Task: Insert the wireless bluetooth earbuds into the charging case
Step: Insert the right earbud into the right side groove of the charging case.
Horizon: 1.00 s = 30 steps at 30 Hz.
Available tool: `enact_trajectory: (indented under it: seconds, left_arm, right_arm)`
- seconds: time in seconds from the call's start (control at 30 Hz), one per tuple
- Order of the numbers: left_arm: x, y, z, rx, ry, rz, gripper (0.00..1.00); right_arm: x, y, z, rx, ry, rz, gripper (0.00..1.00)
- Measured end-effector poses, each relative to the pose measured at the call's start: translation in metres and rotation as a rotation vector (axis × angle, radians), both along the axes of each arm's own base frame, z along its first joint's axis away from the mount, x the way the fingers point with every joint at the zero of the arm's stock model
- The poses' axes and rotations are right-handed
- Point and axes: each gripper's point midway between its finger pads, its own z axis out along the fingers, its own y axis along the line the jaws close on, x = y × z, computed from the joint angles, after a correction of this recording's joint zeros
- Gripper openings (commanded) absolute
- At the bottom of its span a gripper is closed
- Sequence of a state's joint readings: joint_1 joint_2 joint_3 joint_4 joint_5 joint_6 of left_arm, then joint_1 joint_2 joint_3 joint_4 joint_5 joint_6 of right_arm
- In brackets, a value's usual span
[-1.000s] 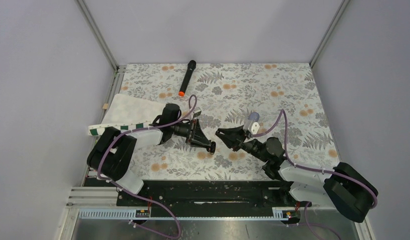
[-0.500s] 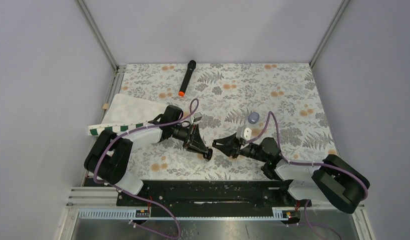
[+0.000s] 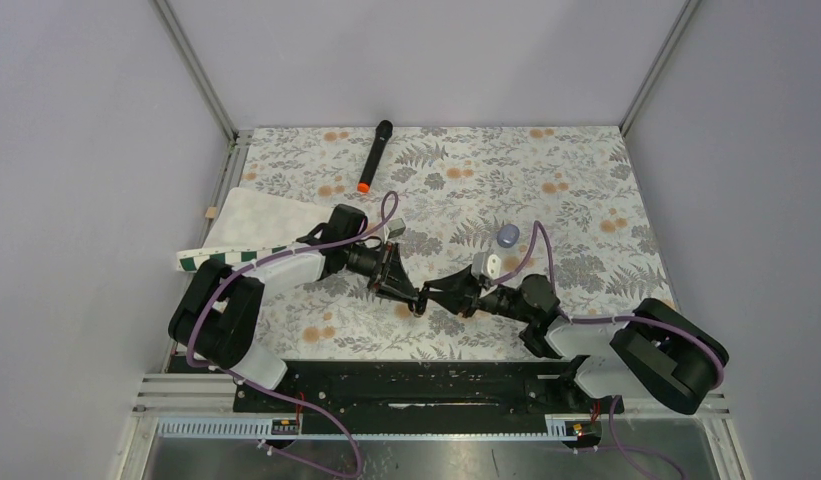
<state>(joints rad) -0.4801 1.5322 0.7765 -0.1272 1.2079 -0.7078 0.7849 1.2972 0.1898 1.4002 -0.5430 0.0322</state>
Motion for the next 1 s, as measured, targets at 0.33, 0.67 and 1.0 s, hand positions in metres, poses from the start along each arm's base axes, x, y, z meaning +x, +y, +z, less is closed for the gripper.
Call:
enact_trajectory:
  seconds: [0.33, 0.67, 1.0]
  left_arm:
    - [0.006, -0.007, 0.011, -0.053, 0.027, 0.026, 0.0]
    - [0.006, -0.01, 0.025, -0.124, 0.1, 0.051, 0.0]
    - [0.0, -0.009, 0.057, -0.24, 0.173, 0.06, 0.0]
  right_arm:
    - [0.007, 0.005, 0.0, 0.003, 0.002, -0.007, 0.0]
    - [0.012, 0.0, 0.014, 0.031, -0.052, -0.054, 0.0]
    - [0.006, -0.014, 0.043, 0.102, -0.132, -0.084, 0.0]
